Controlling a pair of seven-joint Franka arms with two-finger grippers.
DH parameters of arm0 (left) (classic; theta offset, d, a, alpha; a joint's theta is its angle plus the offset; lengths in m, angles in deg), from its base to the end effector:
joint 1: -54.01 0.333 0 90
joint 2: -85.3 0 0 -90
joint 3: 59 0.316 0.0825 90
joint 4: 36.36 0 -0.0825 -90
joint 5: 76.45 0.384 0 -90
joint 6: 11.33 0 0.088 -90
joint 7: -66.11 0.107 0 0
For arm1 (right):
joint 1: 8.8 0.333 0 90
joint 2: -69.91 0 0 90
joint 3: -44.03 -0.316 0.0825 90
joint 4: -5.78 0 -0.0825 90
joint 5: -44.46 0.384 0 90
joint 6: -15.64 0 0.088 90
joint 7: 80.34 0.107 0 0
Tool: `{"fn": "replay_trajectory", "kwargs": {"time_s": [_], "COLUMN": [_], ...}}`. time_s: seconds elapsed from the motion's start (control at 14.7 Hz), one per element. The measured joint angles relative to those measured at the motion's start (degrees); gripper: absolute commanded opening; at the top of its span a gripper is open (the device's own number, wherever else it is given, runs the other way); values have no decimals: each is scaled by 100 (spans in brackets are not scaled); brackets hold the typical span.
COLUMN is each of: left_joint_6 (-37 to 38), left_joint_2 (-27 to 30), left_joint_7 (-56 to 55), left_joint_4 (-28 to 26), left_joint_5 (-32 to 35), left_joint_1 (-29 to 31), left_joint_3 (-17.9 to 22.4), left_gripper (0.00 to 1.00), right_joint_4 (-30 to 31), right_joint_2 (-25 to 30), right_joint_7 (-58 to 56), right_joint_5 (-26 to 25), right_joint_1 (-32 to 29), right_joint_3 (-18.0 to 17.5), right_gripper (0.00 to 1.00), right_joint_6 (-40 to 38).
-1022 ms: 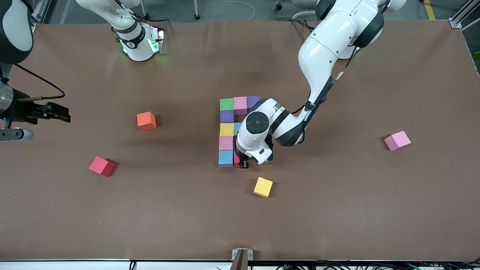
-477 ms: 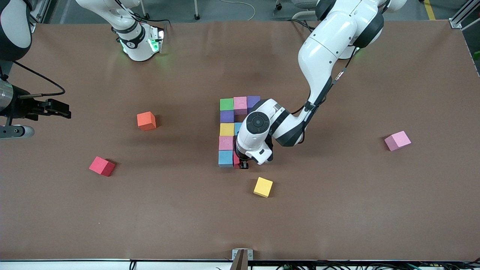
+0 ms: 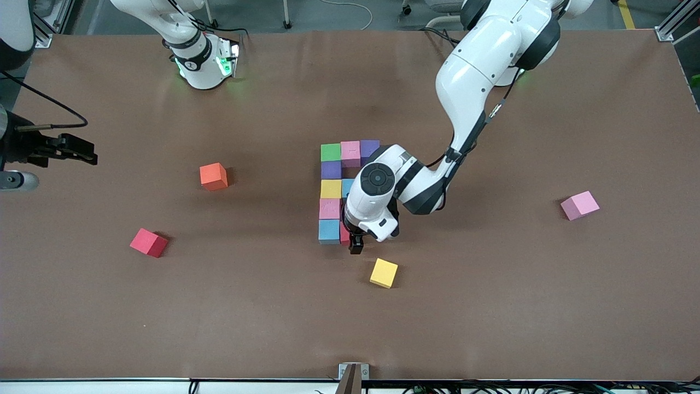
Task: Arrange 11 blocks into digit 3
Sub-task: 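Release the pink cube and reach the yellow cube with the left gripper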
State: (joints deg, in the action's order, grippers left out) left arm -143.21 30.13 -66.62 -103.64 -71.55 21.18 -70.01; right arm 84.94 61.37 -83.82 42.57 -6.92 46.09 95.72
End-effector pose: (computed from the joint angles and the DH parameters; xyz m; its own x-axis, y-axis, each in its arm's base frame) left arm 0.5953 -0.5045 0.2261 -0.0172 0.9831 -0.1824 0.9969 0.0310 0.0728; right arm 0.5819 -0.0041 0.6135 0.9896 0.0516 -0.1345 0.0561 -0.9980 0.0302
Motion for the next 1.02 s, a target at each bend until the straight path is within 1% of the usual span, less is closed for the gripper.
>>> {"fn": "replay_trajectory", "kwargs": {"time_s": [0.14, 0.27, 0.41, 0.61, 0.75, 0.82, 1.02], "left_joint_6": [179, 296, 435, 597, 617, 616, 518], "left_joint_2": [153, 338, 516, 656, 659, 657, 581], "left_joint_7": [18, 157, 474, 1000, 1358, 1592, 2120], "left_joint_4": [30, 49, 48, 47, 29, 4, -32], "left_joint_5": [111, 187, 194, 200, 200, 200, 199], "left_joint_1": [38, 133, 279, 604, 884, 1001, 1108], "left_joint_3": [10, 17, 24, 42, 44, 43, 35], "left_gripper": [100, 100, 100, 100, 100, 100, 100], "right_joint_4": [19, 33, 35, 54, 198, 312, 644], "right_joint_2": [74, 94, 98, 168, 309, 402, 665], "right_joint_7": [13, 27, 27, 27, 24, 24, 24], "right_joint_5": [33, 137, 207, 225, 225, 216, 185], "right_joint_1": [4, 40, 44, 23, -9, -56, -139], "right_joint_3": [8, 117, 230, 283, 257, 176, -6], "right_gripper": [100, 100, 100, 100, 100, 100, 100], "right_joint_6": [-13, -12, -5, 29, 140, 226, 391]}}
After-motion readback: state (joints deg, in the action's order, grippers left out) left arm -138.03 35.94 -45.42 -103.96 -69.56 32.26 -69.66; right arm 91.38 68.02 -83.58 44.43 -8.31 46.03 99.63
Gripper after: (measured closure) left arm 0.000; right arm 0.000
